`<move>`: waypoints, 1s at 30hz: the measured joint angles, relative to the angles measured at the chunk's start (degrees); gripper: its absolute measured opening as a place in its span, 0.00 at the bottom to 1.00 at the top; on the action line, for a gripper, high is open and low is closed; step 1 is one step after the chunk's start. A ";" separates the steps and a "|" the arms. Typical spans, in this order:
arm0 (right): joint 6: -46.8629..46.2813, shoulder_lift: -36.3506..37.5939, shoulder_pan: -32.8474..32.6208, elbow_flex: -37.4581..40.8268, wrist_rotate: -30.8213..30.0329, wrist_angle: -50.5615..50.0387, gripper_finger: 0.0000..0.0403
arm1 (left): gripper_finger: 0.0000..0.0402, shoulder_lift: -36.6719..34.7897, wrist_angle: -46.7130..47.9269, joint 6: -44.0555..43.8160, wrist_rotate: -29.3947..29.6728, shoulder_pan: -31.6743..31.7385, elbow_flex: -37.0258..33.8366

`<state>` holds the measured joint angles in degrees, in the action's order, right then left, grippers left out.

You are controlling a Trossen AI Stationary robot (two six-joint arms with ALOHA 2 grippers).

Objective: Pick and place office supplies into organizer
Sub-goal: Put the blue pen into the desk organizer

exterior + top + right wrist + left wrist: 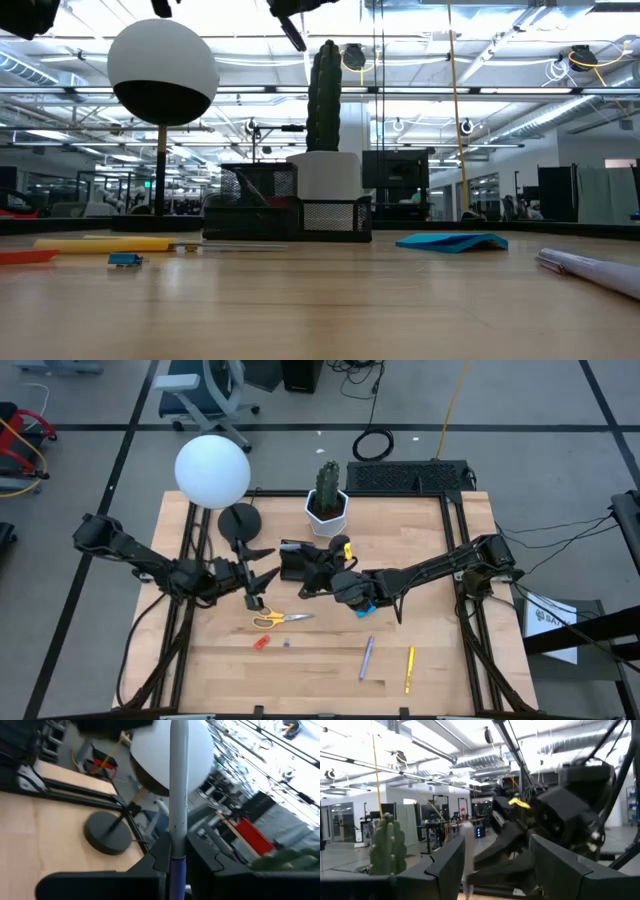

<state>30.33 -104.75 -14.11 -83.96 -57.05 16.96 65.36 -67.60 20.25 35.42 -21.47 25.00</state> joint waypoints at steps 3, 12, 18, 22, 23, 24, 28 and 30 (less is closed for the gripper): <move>-1.10 0.00 -0.12 0.00 2.08 0.41 0.06 | 0.56 2.73 0.16 0.18 0.02 0.60 1.72; -0.62 0.00 -0.60 0.00 1.86 0.41 0.06 | 0.56 5.29 0.03 1.60 0.59 0.68 3.53; -1.11 -0.02 -1.23 0.00 4.27 0.72 0.06 | 0.56 5.29 0.03 1.73 0.75 0.68 3.53; -1.56 -0.02 -1.44 0.00 6.38 1.27 0.06 | 0.56 5.29 0.03 1.73 0.85 0.68 3.53; -1.73 -0.02 -1.44 0.00 6.40 1.24 0.06 | 0.56 5.29 0.05 1.70 0.85 0.68 3.53; -1.77 -0.02 -1.41 0.00 6.38 1.24 0.06 | 0.56 5.29 0.05 1.70 0.83 0.68 3.53; -2.29 -0.02 -1.33 0.00 7.24 1.19 0.06 | 0.56 5.29 0.03 1.68 0.81 0.68 3.53; -3.22 -0.02 -1.35 0.00 9.82 0.98 0.05 | 0.56 5.29 0.03 1.69 0.76 0.68 3.53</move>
<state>27.11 -104.77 -15.46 -83.96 -47.24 17.93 70.65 -67.57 21.94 36.18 -20.80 28.53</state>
